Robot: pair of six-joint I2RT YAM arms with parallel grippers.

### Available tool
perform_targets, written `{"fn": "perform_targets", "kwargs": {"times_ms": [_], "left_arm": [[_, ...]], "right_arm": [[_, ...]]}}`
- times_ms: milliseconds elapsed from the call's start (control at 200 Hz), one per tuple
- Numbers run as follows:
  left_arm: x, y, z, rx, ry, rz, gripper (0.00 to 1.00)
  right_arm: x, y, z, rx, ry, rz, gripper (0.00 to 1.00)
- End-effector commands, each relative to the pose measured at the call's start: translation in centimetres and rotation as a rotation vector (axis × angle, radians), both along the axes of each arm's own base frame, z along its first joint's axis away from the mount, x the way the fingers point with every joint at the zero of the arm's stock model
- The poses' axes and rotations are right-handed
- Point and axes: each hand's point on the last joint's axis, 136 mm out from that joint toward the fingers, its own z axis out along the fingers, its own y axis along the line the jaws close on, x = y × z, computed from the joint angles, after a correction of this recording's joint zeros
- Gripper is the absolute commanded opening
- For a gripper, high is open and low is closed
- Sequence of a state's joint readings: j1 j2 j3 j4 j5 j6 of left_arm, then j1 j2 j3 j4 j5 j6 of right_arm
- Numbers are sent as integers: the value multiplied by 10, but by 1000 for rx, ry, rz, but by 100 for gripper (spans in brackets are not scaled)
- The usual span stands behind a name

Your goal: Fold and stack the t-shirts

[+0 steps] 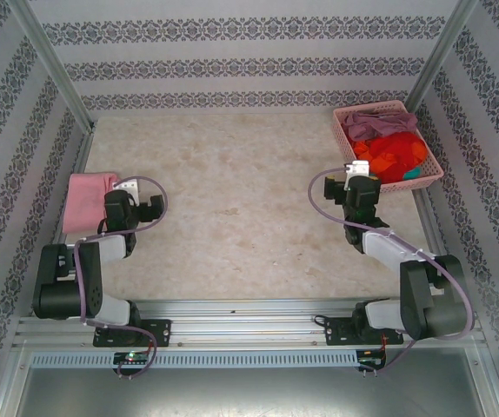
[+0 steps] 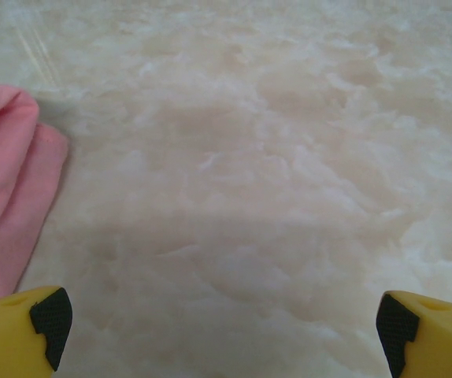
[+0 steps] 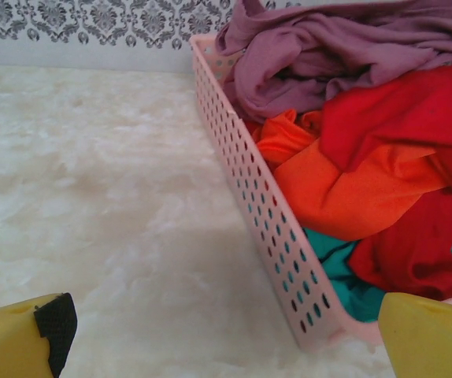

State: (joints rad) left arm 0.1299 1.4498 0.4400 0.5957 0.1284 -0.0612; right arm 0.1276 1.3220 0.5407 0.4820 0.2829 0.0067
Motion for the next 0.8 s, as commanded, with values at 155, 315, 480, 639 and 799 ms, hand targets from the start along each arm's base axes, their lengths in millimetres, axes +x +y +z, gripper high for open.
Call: {"fn": "perform_targets", "kwargs": {"times_ms": [155,315,480,639,799], "left_arm": [[13,-8,21,-50,-139,-45,100],[16,-30,13,26,-148,-128,100],[17,-25,5,99,-149,-37,100],[17,-25,5,104,-144,-35,100],[18,-32,5,99,-139,-80,100]], "right_arm": [[-10,-13,-20,50,-95,-5,98],[-8,-7,-45,74,-118,54,98],[1,-9,-44,97,-81,57,98],[1,-10,-45,98,-74,58,98],[1,-9,-44,97,-69,58,98]]}}
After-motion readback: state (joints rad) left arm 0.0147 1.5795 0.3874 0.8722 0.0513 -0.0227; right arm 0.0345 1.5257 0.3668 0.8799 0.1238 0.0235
